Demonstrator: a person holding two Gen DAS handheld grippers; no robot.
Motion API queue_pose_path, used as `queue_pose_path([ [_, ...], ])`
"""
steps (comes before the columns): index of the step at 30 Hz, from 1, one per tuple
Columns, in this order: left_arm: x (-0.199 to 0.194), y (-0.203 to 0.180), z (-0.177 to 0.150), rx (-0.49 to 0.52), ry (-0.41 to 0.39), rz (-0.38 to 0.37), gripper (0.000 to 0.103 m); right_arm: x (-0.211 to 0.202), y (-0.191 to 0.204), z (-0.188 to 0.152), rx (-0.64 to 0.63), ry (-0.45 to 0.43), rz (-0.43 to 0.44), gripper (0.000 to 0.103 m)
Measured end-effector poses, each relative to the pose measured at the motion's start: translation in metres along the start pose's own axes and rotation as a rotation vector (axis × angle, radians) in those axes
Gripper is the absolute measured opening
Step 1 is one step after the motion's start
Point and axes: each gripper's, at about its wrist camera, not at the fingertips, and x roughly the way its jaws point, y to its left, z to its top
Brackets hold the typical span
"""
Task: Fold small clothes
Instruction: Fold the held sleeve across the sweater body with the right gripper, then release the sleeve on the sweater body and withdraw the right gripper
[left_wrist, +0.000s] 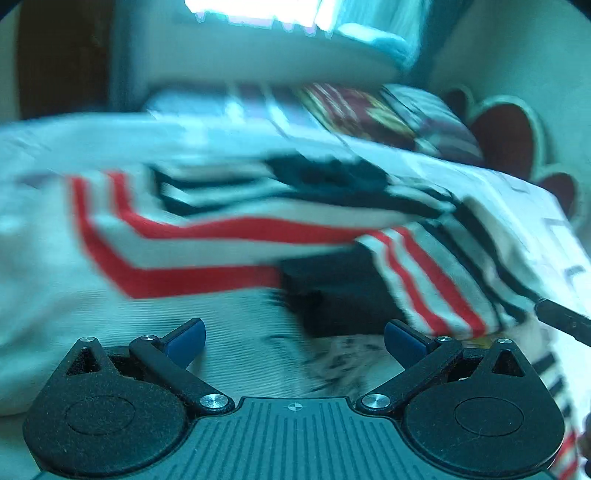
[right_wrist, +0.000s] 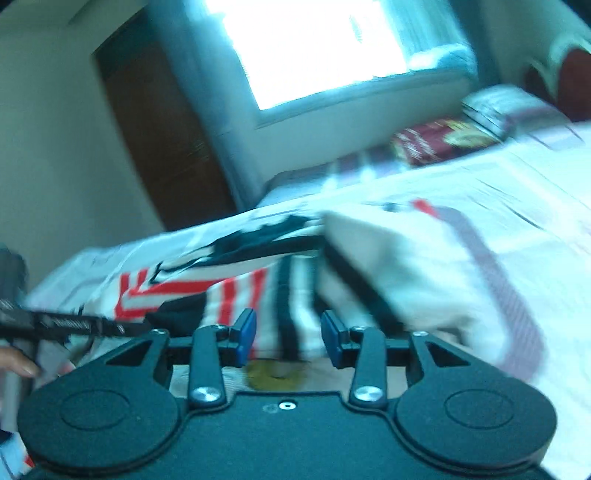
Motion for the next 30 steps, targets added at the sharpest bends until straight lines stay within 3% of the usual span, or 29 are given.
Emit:
queue_pose_path([
  [4,0.018,-0.012,0.011,0.022,0.009,-0.023,0.103,-0.014,-0.047,-0.001,0.205,-0.012,-0.002,0.041],
  [5,0.022,-0.013,0.014,0.023,0.009,-0.025,0.098,-0.015,-0.057,-0.003,0.257,-0.017,0.002,0.041],
  [6,0.024,-0.016,0.016,0.034,0.004,-0.015,0.073,-0.012,-0.066,-0.005,0.309,-0.021,0.007,0.041],
  [8,0.028,-0.021,0.021,0.075,0.004,0.046,0.052,-0.012,-0.085,-0.006,0.402,-0.029,0.022,0.042],
  [10,0.028,-0.02,0.024,0.071,-0.003,0.056,0.031,-0.007,-0.096,-0.01,0.465,-0.037,0.029,0.042],
  [11,0.025,-0.016,0.025,0.06,-0.008,0.056,0.013,-0.005,-0.101,-0.011,0.496,-0.038,0.032,0.042],
  [12,0.021,-0.011,0.026,0.046,-0.02,0.053,0.004,-0.003,-0.105,-0.012,0.525,-0.037,0.034,0.042],
  [18,-0.034,-0.005,0.029,0.058,-0.177,0.047,0.004,-0.005,-0.112,-0.013,0.596,-0.047,0.065,0.047],
  [21,-0.036,0.014,0.022,0.048,-0.153,0.083,0.004,-0.003,-0.112,-0.014,0.623,-0.056,0.096,0.059],
  [25,-0.016,0.035,0.01,0.005,-0.081,0.106,0.004,0.007,-0.121,-0.017,0.711,-0.051,0.129,0.06],
  [28,-0.011,0.033,0.007,0.002,-0.085,0.112,0.004,0.014,-0.131,-0.019,0.805,-0.049,0.144,0.055],
  [29,-0.009,0.033,0.007,-0.001,-0.086,0.113,0.004,0.016,-0.133,-0.019,0.827,-0.052,0.14,0.05],
  [30,-0.009,0.034,0.008,-0.004,-0.089,0.116,0.004,0.018,-0.135,-0.019,0.841,-0.052,0.127,0.035],
])
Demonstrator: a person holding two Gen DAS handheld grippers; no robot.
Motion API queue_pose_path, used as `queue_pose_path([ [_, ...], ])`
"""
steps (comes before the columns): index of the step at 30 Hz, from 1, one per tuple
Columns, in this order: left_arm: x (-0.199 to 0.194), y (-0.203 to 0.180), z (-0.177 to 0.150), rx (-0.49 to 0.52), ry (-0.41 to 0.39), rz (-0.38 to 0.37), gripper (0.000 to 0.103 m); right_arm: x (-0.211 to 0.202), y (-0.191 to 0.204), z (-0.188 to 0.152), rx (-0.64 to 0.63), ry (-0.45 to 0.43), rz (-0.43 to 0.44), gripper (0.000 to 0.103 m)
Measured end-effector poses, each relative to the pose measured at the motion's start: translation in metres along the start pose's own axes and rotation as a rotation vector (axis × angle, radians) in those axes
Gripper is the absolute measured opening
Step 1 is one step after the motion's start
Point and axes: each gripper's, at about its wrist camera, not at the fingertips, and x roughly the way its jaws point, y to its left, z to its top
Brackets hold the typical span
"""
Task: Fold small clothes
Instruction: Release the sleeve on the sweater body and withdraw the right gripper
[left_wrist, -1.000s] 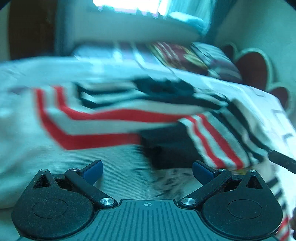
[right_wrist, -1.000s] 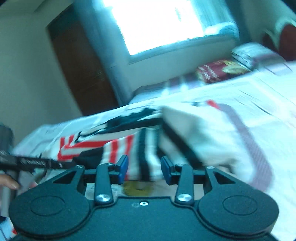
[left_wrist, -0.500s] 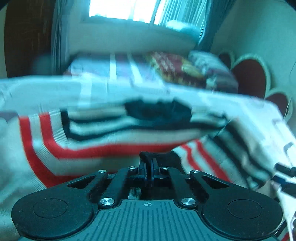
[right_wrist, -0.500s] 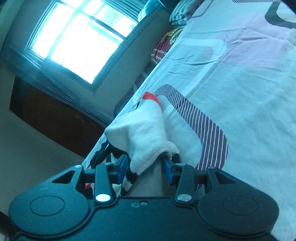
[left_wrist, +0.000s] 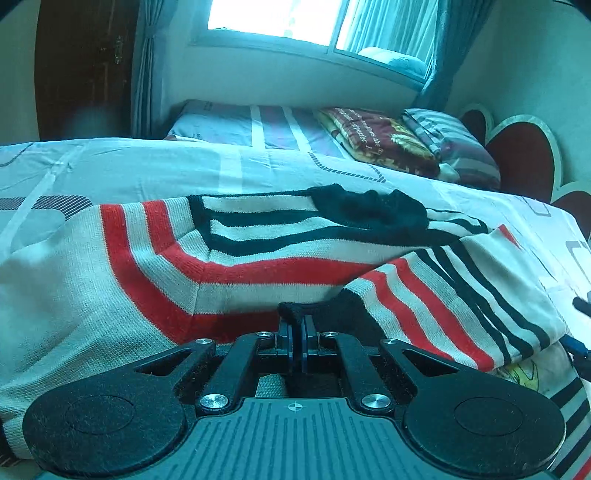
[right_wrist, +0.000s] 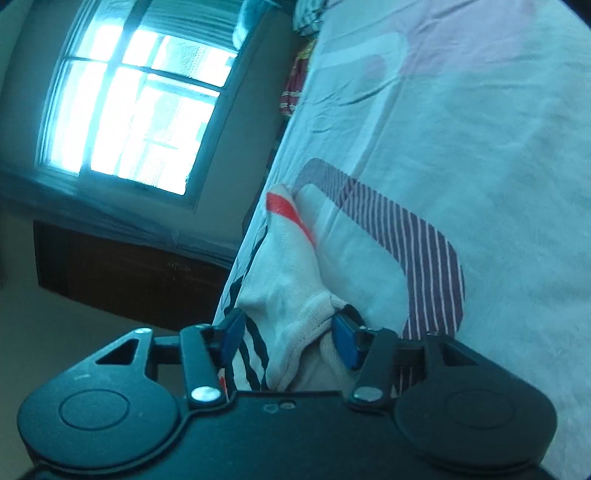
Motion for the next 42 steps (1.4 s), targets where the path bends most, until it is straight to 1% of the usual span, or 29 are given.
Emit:
queue_pose_path([
  [1,0.0,-0.001,0.0,-0.001,-0.008,0.003,0.004,0.0,0.002,0.0,-0.023,-0.012,-0.028,0.017],
  [2,-0.002,-0.002,0.002,-0.002,-0.02,0.003,0.004,-0.001,0.007,0.0,-0.083,-0.026,-0.06,0.008],
  [3,-0.003,-0.004,0.003,0.012,-0.025,0.012,0.004,-0.003,0.009,-0.002,-0.126,-0.039,-0.061,0.007],
  [4,-0.001,-0.008,0.002,0.045,-0.011,0.034,0.004,-0.003,0.01,-0.004,-0.164,-0.044,-0.089,0.007],
  [5,0.004,-0.011,0.001,0.07,0.01,0.05,0.004,0.0,0.01,-0.007,-0.208,-0.035,-0.149,0.007],
  [6,0.009,-0.015,-0.003,0.1,0.024,0.069,0.004,0.003,0.008,-0.009,-0.229,-0.021,-0.17,0.005],
  [8,0.007,-0.023,-0.005,0.164,0.007,0.097,0.004,0.003,0.01,-0.009,-0.25,-0.015,-0.176,0.005],
  [10,0.002,-0.024,-0.004,0.169,-0.002,0.11,0.005,-0.001,0.02,-0.007,-0.306,-0.001,-0.188,0.01],
  [11,-0.004,-0.021,-0.004,0.151,-0.013,0.12,0.009,-0.008,0.025,-0.005,-0.337,-0.008,-0.19,0.016],
  [12,-0.01,-0.018,-0.004,0.135,-0.025,0.14,0.027,-0.015,0.031,-0.005,-0.38,-0.024,-0.196,0.025],
  [13,-0.02,-0.016,-0.004,0.126,-0.061,0.173,0.039,-0.022,0.037,-0.004,-0.434,-0.039,-0.194,0.028],
  [14,-0.03,-0.017,-0.002,0.124,-0.111,0.184,0.06,-0.025,0.043,-0.004,-0.492,-0.044,-0.183,0.03],
  [15,-0.038,-0.021,0.001,0.124,-0.157,0.16,0.062,-0.025,0.05,-0.003,-0.564,-0.044,-0.182,0.03],
  [18,-0.033,-0.049,0.015,0.145,-0.174,0.044,0.062,0.003,0.074,0.004,-0.753,-0.036,-0.205,0.026],
  [20,-0.018,-0.077,0.02,0.2,-0.171,-0.012,0.062,0.03,0.089,0.009,-0.859,-0.062,-0.221,0.026],
  [22,0.003,-0.102,0.022,0.255,-0.155,0.004,0.062,0.057,0.092,0.021,-0.896,-0.068,-0.269,0.032],
  [23,0.012,-0.107,0.023,0.262,-0.139,0.038,0.062,0.068,0.09,0.031,-0.873,-0.05,-0.273,0.035],
  [25,0.026,-0.107,0.023,0.264,-0.121,0.078,0.062,0.088,0.082,0.049,-0.8,0.003,-0.28,0.036],
  [28,0.039,-0.099,0.017,0.244,-0.074,0.139,0.062,0.104,0.067,0.065,-0.709,0.071,-0.222,0.038],
  [29,0.043,-0.095,0.013,0.235,-0.061,0.156,0.062,0.107,0.064,0.067,-0.688,0.104,-0.193,0.02],
  [30,0.044,-0.09,0.01,0.228,-0.063,0.161,0.062,0.108,0.063,0.067,-0.704,0.129,-0.173,0.008],
  [31,0.042,-0.087,0.007,0.221,-0.075,0.162,0.062,0.109,0.065,0.063,-0.765,0.117,-0.229,0.008],
  [33,0.038,-0.084,0.002,0.248,-0.092,0.195,0.062,0.107,0.06,0.064,-0.782,0.106,-0.245,0.004],
  [36,0.033,-0.072,0.001,0.224,-0.095,0.206,0.066,0.108,0.071,0.056,-0.843,0.08,-0.308,0.007],
  [37,0.03,-0.07,0.003,0.211,-0.091,0.214,0.066,0.108,0.077,0.052,-0.866,0.063,-0.339,0.014],
  [38,0.028,-0.071,0.007,0.208,-0.1,0.227,0.066,0.105,0.085,0.046,-0.907,0.043,-0.358,0.018],
  [39,0.024,-0.074,0.011,0.206,-0.128,0.221,0.066,0.101,0.094,0.037,-0.958,0.018,-0.353,0.02],
  [40,0.02,-0.079,0.013,0.199,-0.155,0.192,0.066,0.099,0.103,0.027,-1.018,0.014,-0.321,0.02],
  [42,0.02,-0.095,0.018,0.199,-0.16,0.143,0.066,0.105,0.115,0.006,-1.097,0.056,-0.259,0.02],
])
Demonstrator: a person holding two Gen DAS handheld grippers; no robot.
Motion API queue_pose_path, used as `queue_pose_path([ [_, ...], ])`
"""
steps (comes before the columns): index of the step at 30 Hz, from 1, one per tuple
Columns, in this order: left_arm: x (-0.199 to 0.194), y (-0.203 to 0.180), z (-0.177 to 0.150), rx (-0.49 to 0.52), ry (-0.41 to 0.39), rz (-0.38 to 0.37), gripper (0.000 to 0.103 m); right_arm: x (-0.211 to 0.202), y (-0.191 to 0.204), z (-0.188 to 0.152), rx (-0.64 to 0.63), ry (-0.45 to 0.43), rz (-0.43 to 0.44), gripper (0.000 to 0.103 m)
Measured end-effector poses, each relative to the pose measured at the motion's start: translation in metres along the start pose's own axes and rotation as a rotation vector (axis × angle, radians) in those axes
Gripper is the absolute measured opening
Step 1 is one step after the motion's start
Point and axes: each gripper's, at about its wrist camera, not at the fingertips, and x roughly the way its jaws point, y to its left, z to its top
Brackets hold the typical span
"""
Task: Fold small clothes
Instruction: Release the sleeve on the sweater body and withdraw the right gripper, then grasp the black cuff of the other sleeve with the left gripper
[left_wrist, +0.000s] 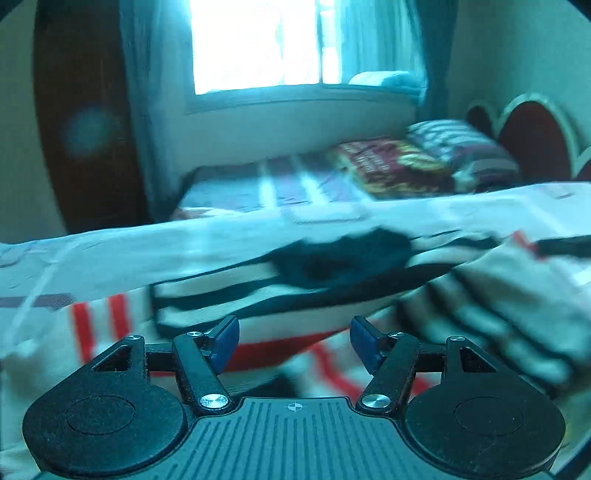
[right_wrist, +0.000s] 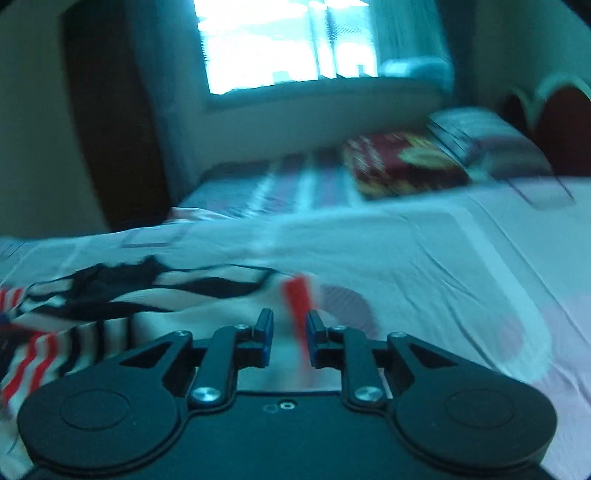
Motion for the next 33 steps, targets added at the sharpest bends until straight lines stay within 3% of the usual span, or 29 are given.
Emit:
queue_pose_path([
  [3,0.005,-0.032,0.002,0.022,0.023,-0.071,0.066,0.016,0.03,-0.005,-0.082,0.062,0.074,0.016],
  [5,0.021,-0.045,-0.008,0.039,0.123,-0.099,0.067,0.032,0.04,-0.014,-0.12,0.132,0.034,0.017],
  [6,0.024,-0.045,-0.015,0.037,0.115,-0.096,0.072,0.03,0.043,-0.017,-0.138,0.104,0.024,0.018],
  [13,-0.009,-0.029,-0.02,0.029,0.093,-0.064,0.072,-0.031,0.055,-0.023,-0.203,0.018,0.013,0.024],
  [17,-0.019,-0.021,-0.038,0.048,0.118,-0.024,0.073,-0.049,0.058,-0.037,-0.202,0.053,0.015,0.028],
  [20,-0.018,-0.012,-0.042,0.013,0.118,-0.008,0.082,-0.036,0.059,-0.055,-0.206,0.137,-0.025,0.029],
  [22,-0.016,-0.01,-0.042,-0.004,0.125,-0.006,0.085,-0.038,0.056,-0.061,-0.179,0.097,-0.023,0.029],
  [31,-0.018,-0.012,-0.042,0.006,0.134,0.005,0.086,-0.048,0.062,-0.059,-0.141,0.094,-0.066,0.032],
  [32,-0.022,-0.011,-0.041,0.007,0.134,0.008,0.089,-0.054,0.062,-0.059,-0.125,0.08,-0.063,0.035],
  [33,-0.027,-0.008,-0.042,0.009,0.127,0.01,0.099,-0.06,0.061,-0.06,-0.112,0.064,-0.064,0.039],
])
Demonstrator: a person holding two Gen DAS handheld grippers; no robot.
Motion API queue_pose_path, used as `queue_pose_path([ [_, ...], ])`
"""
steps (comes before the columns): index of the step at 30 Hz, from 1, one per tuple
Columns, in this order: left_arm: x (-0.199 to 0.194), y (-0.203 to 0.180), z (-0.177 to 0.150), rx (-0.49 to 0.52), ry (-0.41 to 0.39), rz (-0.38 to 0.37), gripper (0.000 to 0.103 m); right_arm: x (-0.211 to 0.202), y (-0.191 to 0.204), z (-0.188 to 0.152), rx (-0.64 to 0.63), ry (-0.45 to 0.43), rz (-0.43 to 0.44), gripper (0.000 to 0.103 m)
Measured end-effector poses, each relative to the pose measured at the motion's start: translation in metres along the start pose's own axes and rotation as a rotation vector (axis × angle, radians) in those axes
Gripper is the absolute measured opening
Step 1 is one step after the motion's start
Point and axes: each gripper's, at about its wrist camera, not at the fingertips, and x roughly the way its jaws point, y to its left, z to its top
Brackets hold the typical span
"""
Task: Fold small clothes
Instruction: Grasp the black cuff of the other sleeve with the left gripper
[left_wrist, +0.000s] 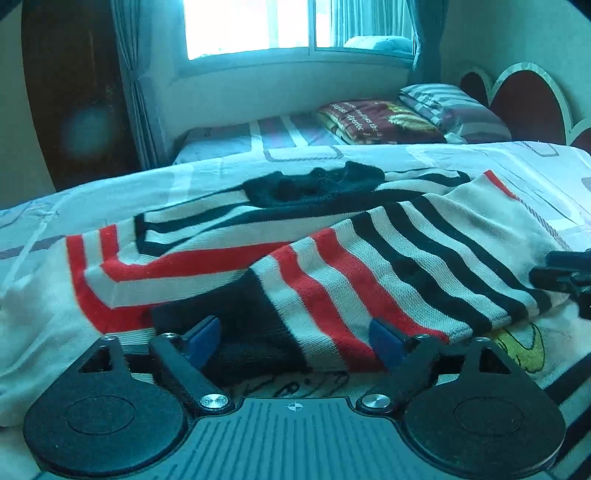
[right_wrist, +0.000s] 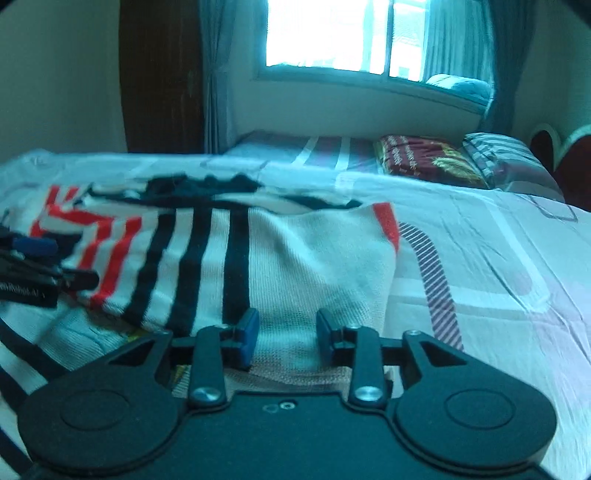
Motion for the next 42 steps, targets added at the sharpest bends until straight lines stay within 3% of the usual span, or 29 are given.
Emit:
queue_pose_path([
  [5,-0.025,0.029,-0.017,-0.037,-0.015,0.063,0.103,-0.018,-0.007,-0.007,0.055,-0.022,-0.004,0.041],
  [10,-0.077,0.105,-0.051,-0.244,-0.101,0.113,0.103,-0.04,-0.015,-0.006,0.122,-0.045,-0.007,0.041],
  [12,-0.101,0.154,-0.071,-0.397,-0.165,0.207,0.095,-0.047,-0.019,-0.007,0.149,-0.048,-0.002,0.042],
  [15,-0.121,0.232,-0.097,-0.665,-0.178,0.294,0.092,-0.053,-0.024,-0.011,0.177,-0.039,-0.002,0.043],
  [16,-0.126,0.259,-0.109,-0.767,-0.183,0.303,0.09,-0.055,-0.026,-0.013,0.185,-0.038,-0.004,0.044],
  [18,-0.132,0.305,-0.131,-0.95,-0.19,0.308,0.076,-0.057,-0.029,-0.015,0.211,-0.034,-0.01,0.046],
  [21,-0.13,0.349,-0.156,-1.095,-0.162,0.329,0.067,-0.059,-0.033,-0.016,0.259,-0.033,-0.007,0.046],
  [28,-0.111,0.392,-0.157,-1.163,-0.178,0.219,0.067,-0.06,-0.032,-0.009,0.293,-0.05,-0.006,0.048],
  [34,-0.098,0.413,-0.154,-1.211,-0.235,0.195,0.065,-0.054,-0.027,-0.008,0.296,-0.048,0.002,0.051],
  [35,-0.097,0.413,-0.155,-1.235,-0.252,0.2,0.058,-0.052,-0.027,-0.008,0.298,-0.044,0.004,0.051],
  [37,-0.097,0.415,-0.16,-1.25,-0.25,0.233,0.033,-0.049,-0.027,-0.008,0.302,-0.038,0.007,0.051],
  [38,-0.095,0.416,-0.162,-1.255,-0.237,0.257,0.012,-0.047,-0.027,-0.008,0.303,-0.035,0.007,0.051],
  [42,-0.092,0.413,-0.157,-1.207,-0.208,0.306,0.006,-0.044,-0.028,-0.007,0.307,-0.038,0.011,0.051],
])
